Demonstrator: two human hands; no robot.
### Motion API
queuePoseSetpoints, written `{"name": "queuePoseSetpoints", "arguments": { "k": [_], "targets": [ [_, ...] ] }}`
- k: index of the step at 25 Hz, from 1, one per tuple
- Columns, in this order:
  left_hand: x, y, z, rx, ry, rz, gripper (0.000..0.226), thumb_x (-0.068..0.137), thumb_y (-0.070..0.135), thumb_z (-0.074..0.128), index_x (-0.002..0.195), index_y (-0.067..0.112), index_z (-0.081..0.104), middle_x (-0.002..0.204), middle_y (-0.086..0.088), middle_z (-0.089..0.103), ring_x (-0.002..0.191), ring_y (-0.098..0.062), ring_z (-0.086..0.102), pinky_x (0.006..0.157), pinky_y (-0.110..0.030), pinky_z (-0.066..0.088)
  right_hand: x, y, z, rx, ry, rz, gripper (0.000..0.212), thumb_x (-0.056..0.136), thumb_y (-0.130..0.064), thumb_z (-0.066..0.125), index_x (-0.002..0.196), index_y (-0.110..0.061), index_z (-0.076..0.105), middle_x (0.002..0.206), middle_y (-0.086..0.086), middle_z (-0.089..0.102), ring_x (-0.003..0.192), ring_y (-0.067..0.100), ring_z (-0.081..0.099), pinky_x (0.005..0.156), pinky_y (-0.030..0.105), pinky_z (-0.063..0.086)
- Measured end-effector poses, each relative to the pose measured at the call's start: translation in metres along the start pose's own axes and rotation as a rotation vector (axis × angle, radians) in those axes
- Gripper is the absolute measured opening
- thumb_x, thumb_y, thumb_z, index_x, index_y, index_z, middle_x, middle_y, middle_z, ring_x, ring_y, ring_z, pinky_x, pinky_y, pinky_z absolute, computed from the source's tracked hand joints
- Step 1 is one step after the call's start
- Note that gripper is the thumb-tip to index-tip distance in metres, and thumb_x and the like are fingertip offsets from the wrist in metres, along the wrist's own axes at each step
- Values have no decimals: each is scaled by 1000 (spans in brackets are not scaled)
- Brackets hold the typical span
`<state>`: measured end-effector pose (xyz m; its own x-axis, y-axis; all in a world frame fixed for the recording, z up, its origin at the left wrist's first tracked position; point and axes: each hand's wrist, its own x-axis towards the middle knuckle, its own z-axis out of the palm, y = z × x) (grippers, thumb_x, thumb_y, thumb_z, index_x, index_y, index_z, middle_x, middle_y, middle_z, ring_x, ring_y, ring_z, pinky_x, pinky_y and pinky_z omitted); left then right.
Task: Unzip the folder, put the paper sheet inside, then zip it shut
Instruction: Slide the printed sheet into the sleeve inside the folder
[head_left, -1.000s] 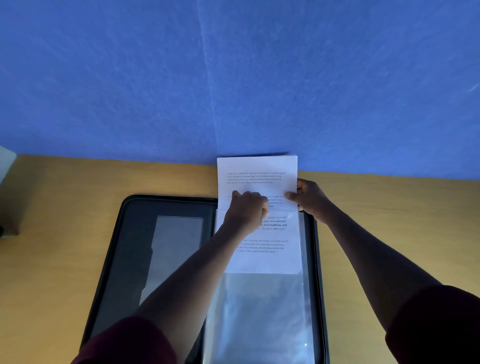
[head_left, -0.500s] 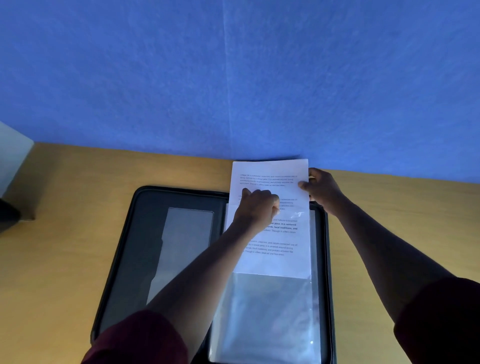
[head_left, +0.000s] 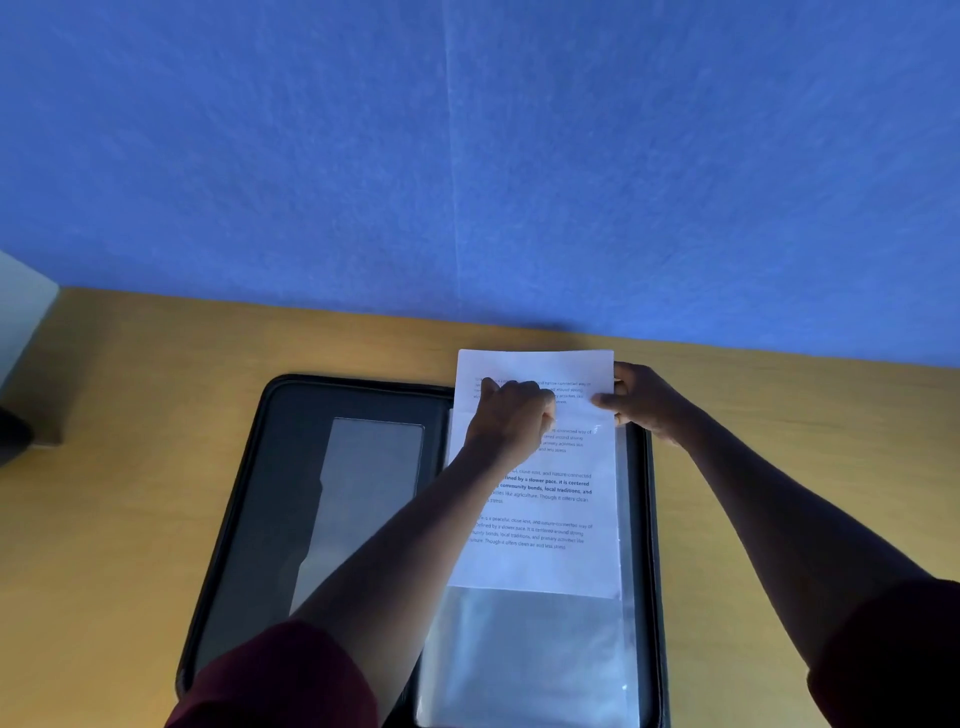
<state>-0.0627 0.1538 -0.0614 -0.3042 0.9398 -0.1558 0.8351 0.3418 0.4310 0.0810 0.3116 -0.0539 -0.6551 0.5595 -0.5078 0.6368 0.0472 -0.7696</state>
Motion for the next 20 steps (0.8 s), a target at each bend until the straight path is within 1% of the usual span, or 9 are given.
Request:
{"name": "queuePoseSetpoints", "arguments": {
  "k": [2, 3, 5, 7, 10, 12, 15, 18, 20],
  "targets": [
    [-2, -3, -1, 6, 14, -4, 20, 84, 5, 55, 79, 22, 64, 85, 6, 67, 80, -20, 59, 79, -37, 27, 10, -6, -2, -63, 109, -14, 31, 81, -17, 75, 109, -21, 63, 101, 4, 72, 89, 21, 69, 67, 37, 59],
    [-3, -6, -2, 20, 22, -2, 20, 83, 5, 55, 79, 22, 64, 84, 5, 66, 80, -20, 58, 78, -36, 26, 17, -10, -3, -129, 173, -29, 35, 78, -22, 76, 110, -22, 62, 102, 2, 71, 89, 20, 68, 68, 35, 57],
    [-6, -13, -5, 52, 35, -4, 22, 81, 2, 56, 78, 22, 64, 83, 5, 66, 80, -21, 58, 77, -36, 26, 26, -23, -4, -288, 233, -85, 37, 79, -20, 75, 114, -20, 62, 106, -4, 67, 93, 15, 64, 74, 27, 50],
    [-9, -21, -10, 75, 36, -13, 22, 81, 3, 57, 78, 23, 64, 84, 6, 66, 81, -20, 57, 79, -37, 28, 35, -33, 1, -396, 207, -143, 29, 83, -13, 71, 112, -15, 64, 109, 0, 67, 99, 15, 63, 81, 26, 48],
    [-10, -26, -12, 93, 22, -27, 20, 79, 4, 58, 78, 23, 64, 83, 7, 66, 83, -19, 58, 82, -38, 30, 47, -46, 16, -582, 148, -170, 22, 87, -12, 65, 108, -18, 67, 111, 3, 70, 101, 23, 65, 88, 35, 53],
    [-11, -26, -11, 95, 21, -31, 22, 78, 2, 58, 77, 23, 63, 84, 7, 66, 84, -20, 58, 82, -38, 29, 54, -52, 28, -623, 91, -160, 25, 88, -11, 62, 110, -20, 68, 116, 1, 69, 103, 24, 65, 88, 38, 54],
    [-12, -24, -11, 108, 29, -34, 24, 77, 0, 58, 74, 24, 61, 83, 6, 65, 82, -21, 58, 81, -38, 30, 59, -57, 39, -650, 58, -205, 30, 88, -8, 62, 114, -21, 68, 119, -1, 67, 106, 23, 63, 89, 38, 53],
    [-10, -25, -12, 121, 32, -25, 25, 76, -1, 57, 74, 24, 61, 81, 6, 64, 77, -22, 58, 79, -38, 30, 56, -61, 43, -682, 58, -257, 30, 88, -8, 61, 111, -24, 70, 113, -3, 66, 102, 19, 62, 87, 35, 52],
    [-10, -25, -13, 131, 26, -15, 26, 76, -2, 56, 74, 24, 60, 80, 6, 63, 75, -21, 57, 79, -37, 31, 50, -62, 46, -765, 64, -281, 28, 87, -9, 59, 104, -27, 72, 106, -6, 66, 100, 18, 60, 84, 34, 49]
  ]
}}
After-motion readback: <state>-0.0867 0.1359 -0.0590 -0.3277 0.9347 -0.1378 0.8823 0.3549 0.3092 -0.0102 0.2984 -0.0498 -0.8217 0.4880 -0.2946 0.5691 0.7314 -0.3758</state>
